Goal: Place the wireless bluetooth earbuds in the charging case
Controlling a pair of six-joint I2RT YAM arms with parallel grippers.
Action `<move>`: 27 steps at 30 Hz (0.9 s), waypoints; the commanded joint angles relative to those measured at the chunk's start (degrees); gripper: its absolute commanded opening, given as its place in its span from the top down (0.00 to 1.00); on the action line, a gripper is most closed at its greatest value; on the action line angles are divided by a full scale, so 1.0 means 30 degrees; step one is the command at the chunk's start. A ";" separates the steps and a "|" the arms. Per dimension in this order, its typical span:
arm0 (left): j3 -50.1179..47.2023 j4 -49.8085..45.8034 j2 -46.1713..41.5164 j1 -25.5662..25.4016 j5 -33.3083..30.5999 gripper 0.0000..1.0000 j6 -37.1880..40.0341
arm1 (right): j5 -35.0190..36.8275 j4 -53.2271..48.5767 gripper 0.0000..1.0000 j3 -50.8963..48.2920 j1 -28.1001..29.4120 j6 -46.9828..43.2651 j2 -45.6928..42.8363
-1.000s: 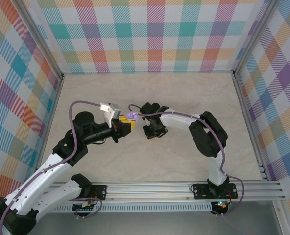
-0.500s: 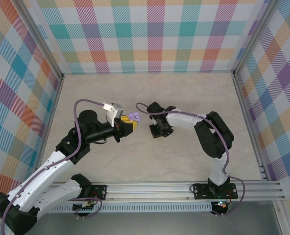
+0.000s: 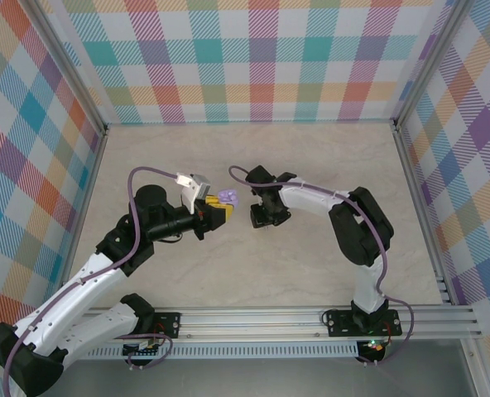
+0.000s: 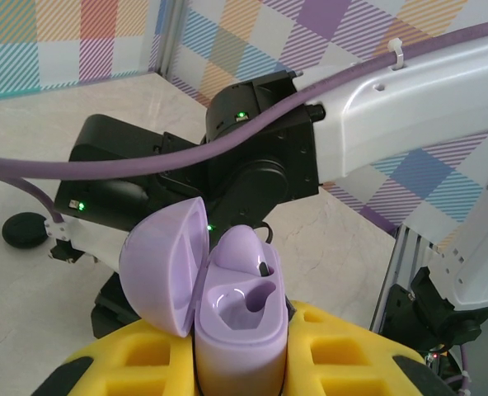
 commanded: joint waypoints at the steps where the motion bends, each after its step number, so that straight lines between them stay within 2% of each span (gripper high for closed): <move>1: 0.0520 0.0357 -0.0036 -0.0177 0.0400 1.00 -0.0206 | 0.0163 -0.0893 0.56 0.0609 -0.0078 0.0755 0.0633; 21: 0.0520 0.0467 0.0159 -0.0177 0.0480 1.00 -0.0275 | 0.0538 -0.1973 0.65 0.1778 -0.0012 0.1240 0.2220; 27: 0.0564 0.0456 0.0170 -0.0177 0.0510 1.00 -0.0294 | 0.0678 -0.2095 0.71 0.1829 0.0025 0.1236 0.2252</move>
